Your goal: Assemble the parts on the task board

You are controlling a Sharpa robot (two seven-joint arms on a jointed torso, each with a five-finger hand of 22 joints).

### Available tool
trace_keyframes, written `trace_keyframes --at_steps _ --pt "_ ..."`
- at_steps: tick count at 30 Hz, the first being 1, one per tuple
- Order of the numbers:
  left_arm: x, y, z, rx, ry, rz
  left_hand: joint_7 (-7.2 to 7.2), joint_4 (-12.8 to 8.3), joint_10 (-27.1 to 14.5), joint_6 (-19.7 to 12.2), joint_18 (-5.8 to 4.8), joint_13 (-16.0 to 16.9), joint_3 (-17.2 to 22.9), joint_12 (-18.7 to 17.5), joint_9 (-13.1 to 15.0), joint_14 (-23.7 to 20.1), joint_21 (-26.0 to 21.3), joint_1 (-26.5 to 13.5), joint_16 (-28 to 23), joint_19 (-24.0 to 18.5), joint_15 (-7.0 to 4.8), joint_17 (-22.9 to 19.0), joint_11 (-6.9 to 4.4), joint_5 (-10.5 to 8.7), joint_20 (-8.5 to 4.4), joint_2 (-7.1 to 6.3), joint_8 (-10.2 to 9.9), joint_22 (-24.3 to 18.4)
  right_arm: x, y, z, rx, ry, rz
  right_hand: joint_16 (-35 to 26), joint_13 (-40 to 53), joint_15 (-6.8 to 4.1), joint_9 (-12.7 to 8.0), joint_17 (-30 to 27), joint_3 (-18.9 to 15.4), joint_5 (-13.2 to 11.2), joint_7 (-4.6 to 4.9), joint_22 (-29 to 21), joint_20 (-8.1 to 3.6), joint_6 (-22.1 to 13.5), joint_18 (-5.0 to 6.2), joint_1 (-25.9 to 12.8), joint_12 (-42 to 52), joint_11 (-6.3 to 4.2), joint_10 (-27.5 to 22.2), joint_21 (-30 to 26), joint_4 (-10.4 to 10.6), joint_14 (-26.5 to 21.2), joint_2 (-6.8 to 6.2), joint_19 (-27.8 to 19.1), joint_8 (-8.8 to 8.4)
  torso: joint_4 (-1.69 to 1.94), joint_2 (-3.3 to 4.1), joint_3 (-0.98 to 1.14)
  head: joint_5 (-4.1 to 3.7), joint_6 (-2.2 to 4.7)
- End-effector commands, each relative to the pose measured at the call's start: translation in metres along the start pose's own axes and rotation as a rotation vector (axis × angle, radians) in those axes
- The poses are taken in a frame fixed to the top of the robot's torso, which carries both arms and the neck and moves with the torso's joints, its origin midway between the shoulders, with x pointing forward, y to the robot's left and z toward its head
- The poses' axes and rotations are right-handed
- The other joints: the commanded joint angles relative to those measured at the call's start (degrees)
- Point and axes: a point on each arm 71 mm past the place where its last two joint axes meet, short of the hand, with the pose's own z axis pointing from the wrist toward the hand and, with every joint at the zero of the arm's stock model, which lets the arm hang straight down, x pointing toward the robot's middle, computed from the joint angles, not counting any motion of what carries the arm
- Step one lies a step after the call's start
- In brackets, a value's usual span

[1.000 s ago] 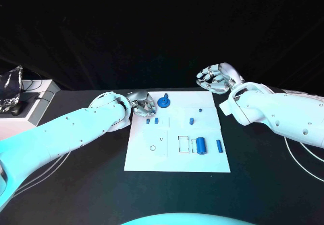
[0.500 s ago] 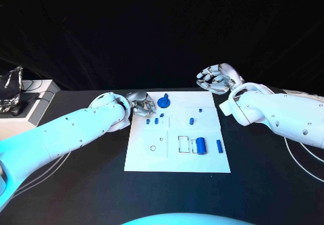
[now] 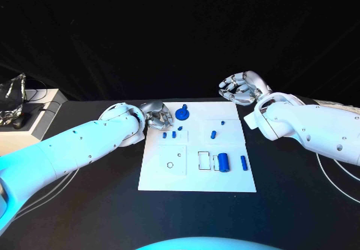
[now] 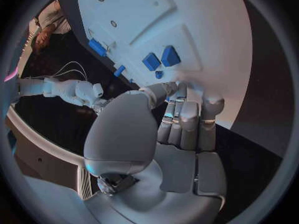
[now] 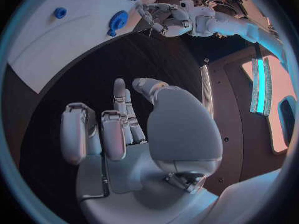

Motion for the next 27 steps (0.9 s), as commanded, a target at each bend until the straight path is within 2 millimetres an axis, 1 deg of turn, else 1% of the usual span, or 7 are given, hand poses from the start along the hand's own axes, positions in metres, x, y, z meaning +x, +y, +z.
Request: trace_keyframes --at_steps 1,7,12,16,17,25,27 --pt "-0.002 -0.002 0.0 0.015 -0.024 -0.017 0.21 0.1 -0.7 -0.2 -0.33 0.1 0.1 0.3 -0.1 0.2 -0.3 -0.2 0.2 -0.4 -0.25 0.0 0.03 0.23 -0.13 -0.57 -0.3 -0.5 0.001 0.001 0.0 -0.013 0.013 -0.002 0.1 0.0 0.43 0.0 4.6 -0.1 0.1 0.12 8.1 0.15 0.3 -0.38 -0.6 -0.2 -0.18 0.3 -0.3 -0.3 3.7 -0.07 2.4 -0.37 0.01 -0.02 -0.02 -0.06 0.05" --pt "-0.006 -0.002 -0.001 0.028 -0.05 -0.04 0.66 0.5 -3.1 -0.5 0.26 0.5 -0.4 0.5 -0.4 -2.3 -2.5 -1.1 -1.0 -3.0 0.42 -4.2 0.79 0.3 0.34 -1.42 -0.7 -3.1 0.001 0.001 0.0 -0.011 0.016 -0.002 0.1 -0.2 0.41 0.1 4.6 -0.1 0.1 0.08 8.2 0.15 0.3 -0.4 -0.4 -0.2 -0.23 0.3 -0.3 -0.5 3.7 -0.07 2.4 -0.38 0.0 -0.03 -0.05 -0.05 0.18" --pt "-0.011 -0.002 -0.003 0.04 -0.072 -0.066 1.2 0.8 -5.5 -0.5 1.3 0.6 -0.8 0.8 -0.6 -6.5 -6.2 -1.3 -3.0 -7.5 1.18 -10.8 1.62 0.31 1.02 -1.96 -0.8 -7.6 0.002 0.0 0.0 -0.007 0.025 -0.003 0.2 -0.3 0.38 0.1 4.6 0.0 0.1 0.06 8.2 0.14 0.3 -0.39 -0.1 -0.3 -0.26 0.3 -0.3 -0.8 3.7 -0.11 2.4 -0.42 0.07 -0.04 -0.08 -0.09 0.23" --pt "-0.015 -0.003 -0.004 0.053 -0.098 -0.093 1.6 1.0 -6.4 -0.3 1.77 0.7 -1.2 1.5 -0.6 -8.5 -8.1 -1.5 -3.9 -9.7 1.47 -13.5 1.92 0.26 1.37 -2.24 -0.8 -9.7 0.003 0.0 0.0 -0.005 0.042 -0.007 0.1 -0.9 0.4 0.0 4.6 0.2 -1.3 0.16 8.3 0.13 0.3 -0.4 0.7 -0.8 -0.19 0.4 -0.2 -1.8 3.7 -0.36 2.4 -0.63 0.05 0.0 -0.1 -0.11 0.35" --pt "-0.016 -0.003 -0.005 0.056 -0.107 -0.105 1.61 1.2 -7.0 0.2 2.43 0.9 -1.5 2.1 -0.5 -11.0 -10.6 -1.6 -5.0 -12.8 1.66 -16.9 2.08 0.29 1.58 -2.44 -0.6 -12.5 0.003 0.0 0.0 -0.004 0.047 -0.009 0.2 -1.0 0.42 0.0 4.6 0.2 -1.6 0.19 8.3 0.15 0.3 -0.4 0.8 -0.9 -0.17 0.3 -0.2 -2.0 3.7 -0.39 2.4 -0.7 0.05 0.0 -0.1 -0.11 0.35" --pt "-0.025 -0.001 -0.011 0.053 -0.143 -0.233 1.53 1.8 -7.3 0.8 2.63 2.2 -3.2 5.6 0.0 -11.6 -12.1 -1.7 -4.3 -13.8 1.56 -16.5 1.78 0.29 1.75 -2.74 0.0 -13.7 0.01 0.001 -0.001 -0.018 0.126 -0.068 0.2 -1.7 0.34 -0.3 4.6 0.4 -5.9 0.13 8.5 0.15 0.7 -0.4 2.4 -0.8 -0.35 2.1 -0.2 -3.9 3.6 -0.59 2.4 -1.47 0.07 0.02 -0.08 -0.07 0.71" --pt "-0.026 0.0 -0.011 0.052 -0.146 -0.245 1.44 1.8 -7.5 1.0 2.64 2.6 -3.4 6.7 0.1 -11.7 -12.2 -1.4 -4.1 -13.8 1.49 -16.3 1.66 0.29 1.69 -2.69 0.2 -13.7 0.011 0.001 -0.001 -0.02 0.136 -0.076 0.2 -1.5 0.23 -0.4 4.6 0.4 -6.0 0.03 8.5 0.08 0.9 -0.4 2.6 -0.4 -0.5 2.7 -0.2 -4.1 3.6 -0.58 2.4 -1.59 0.13 0.03 -0.11 -0.09 0.74"
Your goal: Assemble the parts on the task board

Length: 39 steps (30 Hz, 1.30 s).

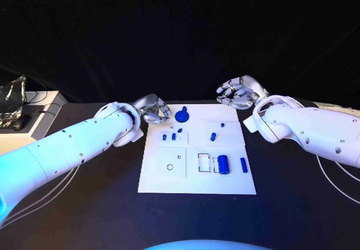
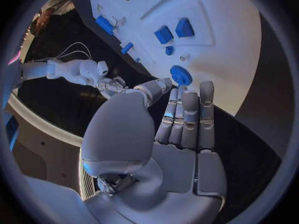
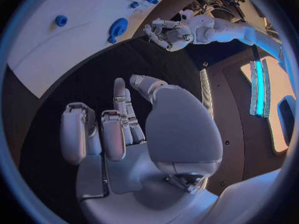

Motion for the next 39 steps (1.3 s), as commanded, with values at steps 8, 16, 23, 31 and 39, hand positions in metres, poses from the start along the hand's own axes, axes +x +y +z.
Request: trace_keyframes --at_steps 8,16,23,31,39 --pt "-0.007 0.0 -0.004 -0.002 -0.041 -0.145 -0.5 0.3 -2.2 0.3 0.62 5.0 -1.4 11.6 0.9 2.7 -0.2 1.8 3.8 0.8 -0.9 7.9 -1.38 0.4 -0.77 0.21 1.5 0.5 0.012 0.004 0.0 -0.035 0.126 -0.098 0.3 8.7 -0.49 -1.0 4.6 -0.4 -0.4 -0.76 8.8 -0.85 2.4 -0.45 0.6 10.6 -1.07 1.8 -0.1 -1.7 3.7 0.1 2.2 -2.44 -0.03 0.07 0.0 0.22 0.33" --pt "-0.008 0.0 -0.006 -0.011 -0.039 -0.183 -0.9 0.4 -3.5 0.3 0.19 8.0 -1.0 18.8 1.5 5.7 1.5 2.2 6.3 2.7 -1.45 14.8 -2.01 0.44 -1.22 0.24 2.7 2.5 0.017 0.008 0.0 -0.055 0.162 -0.139 1.1 38.0 -0.27 -1.5 5.9 -0.8 -0.3 -0.65 9.7 -0.68 3.2 -0.71 0.4 40.5 -0.74 9.4 1.0 -2.9 4.0 0.74 2.7 -4.48 0.03 0.05 -0.05 0.08 0.29" --pt "-0.008 0.0 -0.008 -0.014 -0.032 -0.205 -1.01 0.4 -3.8 0.3 0.09 8.6 -0.8 20.3 1.6 6.3 1.9 2.3 6.8 3.2 -1.6 16.1 -2.18 0.46 -1.34 0.22 3.1 3.1 0.024 0.013 0.001 -0.079 0.197 -0.192 1.8 49.4 -0.21 -1.5 7.3 -0.8 -0.4 -0.76 10.4 -0.62 3.7 -0.94 0.6 51.6 -0.73 15.4 2.1 -3.7 4.3 1.4 3.1 -5.0 0.1 0.0 -0.08 0.02 0.42" --pt "-0.001 -0.007 -0.004 0.009 0.014 -0.142 -0.96 1.5 -6.1 -0.2 0.33 8.4 -1.7 20.8 1.9 4.8 0.6 0.8 6.4 1.9 -1.32 13.9 -1.79 0.41 -1.22 -0.87 3.5 1.7 0.026 0.015 0.001 -0.084 0.198 -0.219 2.0 50.0 -0.2 -1.5 7.6 -0.8 -0.4 -0.74 10.6 -0.61 3.9 -0.99 0.5 52.2 -0.7 15.7 2.4 -3.7 4.3 1.6 3.2 -5.05 -0.05 0.01 0.04 0.24 0.64" --pt "0.012 -0.02 0.004 0.025 0.068 0.005 -1.02 2.7 -6.4 0.0 0.6 6.1 -3.3 18.4 2.4 3.2 -1.2 -0.6 5.5 0.8 -0.91 11.2 -1.38 0.01 -0.84 -2.39 4.5 0.2 0.029 0.017 0.0 -0.087 0.188 -0.233 2.0 50.0 -0.18 -1.5 7.6 -0.8 -0.4 -0.72 10.6 -0.6 4.0 -1.01 0.4 52.2 -0.68 15.6 2.5 -3.6 4.3 1.81 3.2 -5.04 -0.03 0.01 0.12 0.36 0.79"
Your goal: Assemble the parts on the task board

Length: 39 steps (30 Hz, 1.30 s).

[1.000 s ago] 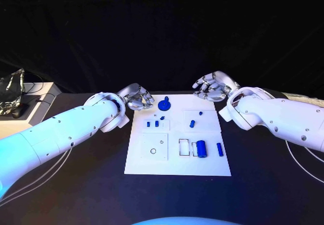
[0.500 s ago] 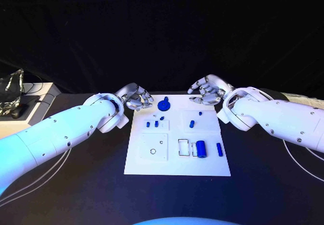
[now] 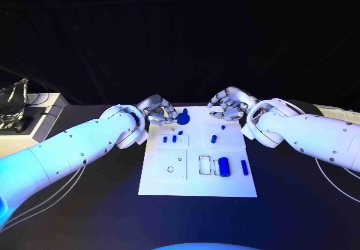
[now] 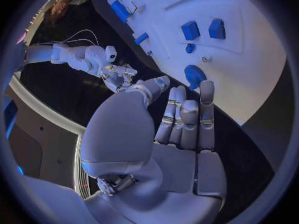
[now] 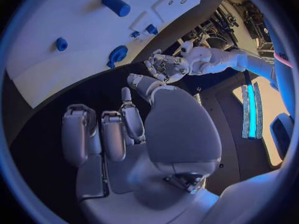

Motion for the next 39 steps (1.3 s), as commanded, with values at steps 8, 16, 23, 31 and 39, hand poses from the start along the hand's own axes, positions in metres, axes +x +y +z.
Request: trace_keyframes --at_steps 8,16,23,31,39 --pt "0.021 -0.012 0.012 -0.01 0.122 0.221 0.45 2.1 4.5 -0.9 0.78 -7.7 -1.8 -10.5 0.2 -1.6 -2.8 1.3 -2.1 0.1 0.59 -4.0 0.79 -0.29 0.36 -1.67 0.3 -2.2 0.001 0.004 0.0 -0.008 -0.019 -0.038 0.2 -1.7 -0.14 -0.1 7.5 0.1 -0.2 0.14 10.5 -0.04 0.4 -0.96 -0.2 -2.7 0.12 -2.6 -0.1 0.0 4.3 0.65 3.0 -0.36 -0.19 0.02 0.2 0.1 0.42" --pt "0.034 -0.016 0.02 -0.048 0.197 0.301 0.83 2.5 8.8 -1.5 0.19 -10.9 -1.4 -16.1 0.2 0.9 -0.6 2.6 -1.3 3.2 0.62 -0.8 0.94 -0.06 0.38 -1.8 0.2 0.5 0.001 0.005 0.001 -0.008 -0.031 -0.037 0.1 -2.9 -0.12 -0.1 7.3 0.1 -0.1 0.19 10.4 -0.02 0.3 -0.91 -0.2 -3.9 0.16 -3.8 -0.3 0.1 4.3 0.68 3.0 -0.45 -0.17 0.07 0.11 -0.03 0.46" --pt "0.039 -0.021 0.027 -0.061 0.201 0.34 0.87 2.3 10.0 -1.4 0.02 -11.7 -1.2 -17.9 0.4 1.6 0.2 3.2 -1.0 4.0 0.57 0.2 0.86 -0.03 0.28 -1.88 0.5 1.3 0.001 0.006 0.001 -0.009 -0.033 -0.036 0.1 -3.1 -0.11 -0.1 7.3 0.1 -0.1 0.2 10.4 -0.01 0.3 -0.92 -0.3 -4.1 0.17 -3.9 -0.3 0.1 4.3 0.68 3.0 -0.47 -0.21 0.09 0.12 -0.04 0.49" --pt "0.038 -0.021 0.031 -0.099 0.194 0.369 -0.09 2.3 12.4 -1.4 -0.66 -9.1 -3.1 -13.9 1.7 4.8 3.3 2.9 0.8 7.0 -0.45 5.9 -0.36 -0.18 -0.49 -1.7 2.4 4.8 0.001 0.005 0.001 -0.007 -0.034 -0.036 0.1 -3.1 -0.09 -0.1 7.3 0.1 -0.1 0.23 10.4 0.0 0.3 -0.91 -0.4 -4.1 0.19 -3.9 -0.3 0.1 4.3 0.65 3.0 -0.5 -0.16 0.12 0.06 -0.31 0.37" --pt "0.034 -0.02 0.032 -0.132 0.159 0.375 -0.56 3.9 8.0 -3.2 -1.49 -1.0 -4.5 -1.3 3.0 8.8 6.6 2.9 2.7 10.3 -1.04 14.1 -1.04 -0.02 -1.1 -1.02 5.3 8.7 0.001 0.005 0.0 -0.006 -0.034 -0.035 0.1 -2.9 -0.09 -0.1 7.3 0.1 -0.1 0.24 10.4 0.0 0.3 -0.9 -0.4 -4.0 0.2 -3.8 -0.3 0.2 4.3 0.65 3.0 -0.51 -0.06 0.1 0.0 -0.42 0.18"
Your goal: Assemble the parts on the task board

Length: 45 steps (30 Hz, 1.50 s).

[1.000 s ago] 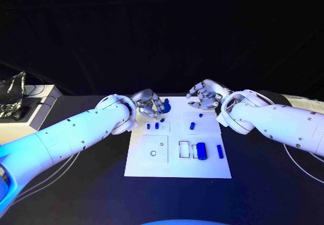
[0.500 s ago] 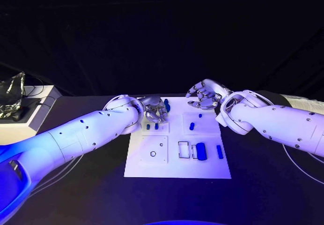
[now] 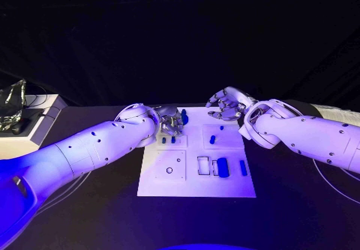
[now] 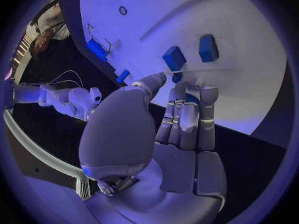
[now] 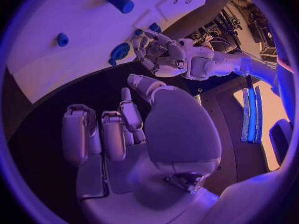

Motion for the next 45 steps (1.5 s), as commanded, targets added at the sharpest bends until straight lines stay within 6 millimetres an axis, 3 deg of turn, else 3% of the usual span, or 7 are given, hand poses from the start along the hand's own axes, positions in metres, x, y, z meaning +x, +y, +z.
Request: trace_keyframes --at_steps 1,9,14,19,30,45 --pt "-0.002 0.001 0.001 -0.039 -0.009 0.017 -0.2 0.5 -0.6 -0.4 -0.57 1.1 0.1 1.9 0.2 0.7 0.5 0.1 0.4 0.6 -0.04 1.4 -0.14 0.23 -0.06 0.7 0.5 0.6 0.0 0.001 0.0 -0.007 -0.001 -0.008 0.1 0.1 -0.08 -0.1 7.3 0.1 -0.1 0.14 10.4 0.0 0.0 -0.91 -0.3 0.0 0.1 -0.3 -0.3 0.2 4.2 0.44 3.0 -0.3 0.05 -0.01 -0.02 -0.06 -0.1" --pt "-0.003 0.001 0.002 -0.061 -0.015 0.016 -0.79 1.6 -1.7 -0.3 -0.94 6.3 0.3 10.9 0.8 2.8 2.1 0.0 1.2 2.1 -0.63 6.0 -0.86 0.19 -0.53 0.44 2.7 2.5 0.0 0.001 0.0 -0.007 0.0 -0.006 0.1 0.4 -0.06 -0.1 7.3 0.1 0.1 0.15 10.5 0.02 0.0 -0.91 -0.4 0.2 0.11 0.0 -0.3 0.3 4.2 0.46 3.0 -0.31 0.04 -0.01 -0.04 -0.18 -0.24" --pt "-0.002 0.0 0.004 -0.069 -0.013 0.011 -1.31 2.8 -2.2 0.4 -1.22 10.7 0.1 18.3 0.8 4.2 3.1 -0.5 1.8 3.2 -1.09 9.4 -1.5 0.19 -0.94 0.87 4.0 3.8 0.001 0.001 0.0 -0.008 0.0 -0.006 0.1 0.4 -0.06 -0.1 7.3 0.1 0.1 0.15 10.5 0.02 0.0 -0.91 -0.4 0.2 0.11 0.0 -0.3 0.3 4.2 0.46 3.0 -0.31 0.03 0.02 -0.05 -0.25 -0.28" --pt "0.0 0.0 0.006 -0.079 -0.001 0.01 -1.86 3.3 2.4 1.4 -1.58 19.2 -0.1 24.3 0.8 5.6 4.4 -0.7 2.3 4.6 -1.5 12.3 -1.9 0.13 -1.25 1.28 4.7 5.4 0.001 0.002 0.0 -0.008 0.001 -0.005 0.1 0.6 -0.05 -0.1 7.2 0.0 0.1 0.14 10.4 0.02 0.0 -0.9 -0.5 0.4 0.11 0.1 -0.4 0.4 4.2 0.46 2.9 -0.32 0.03 -0.04 0.0 -0.28 -0.33" --pt "0.006 0.0 0.008 -0.104 0.05 0.021 -2.26 3.1 7.6 2.3 -1.91 28.2 -0.1 29.7 0.6 6.7 5.6 -0.1 2.7 5.8 -1.84 15.0 -2.25 0.1 -1.56 1.44 5.1 6.9 0.001 0.002 0.0 -0.009 0.001 -0.004 0.1 0.8 -0.05 -0.1 7.3 0.0 0.2 0.13 10.5 0.03 0.0 -0.91 -0.6 0.6 0.11 0.3 -0.3 0.4 4.2 0.45 3.0 -0.32 0.07 -0.08 -0.02 -0.37 -0.51" --pt "0.006 -0.001 0.008 -0.095 0.04 0.03 -2.25 1.0 8.9 2.8 -2.14 31.7 1.3 31.8 0.4 7.4 6.5 2.5 2.9 6.4 -1.95 16.7 -2.34 -0.06 -1.74 2.1 5.3 8.0 0.001 0.002 -0.001 -0.009 0.0 -0.003 0.1 1.0 -0.05 0.0 7.3 -0.1 0.4 0.11 10.5 0.04 0.0 -0.9 -0.8 0.8 0.1 0.5 -0.3 0.6 4.3 0.46 3.0 -0.31 0.15 -0.05 -0.04 -0.64 -0.49"
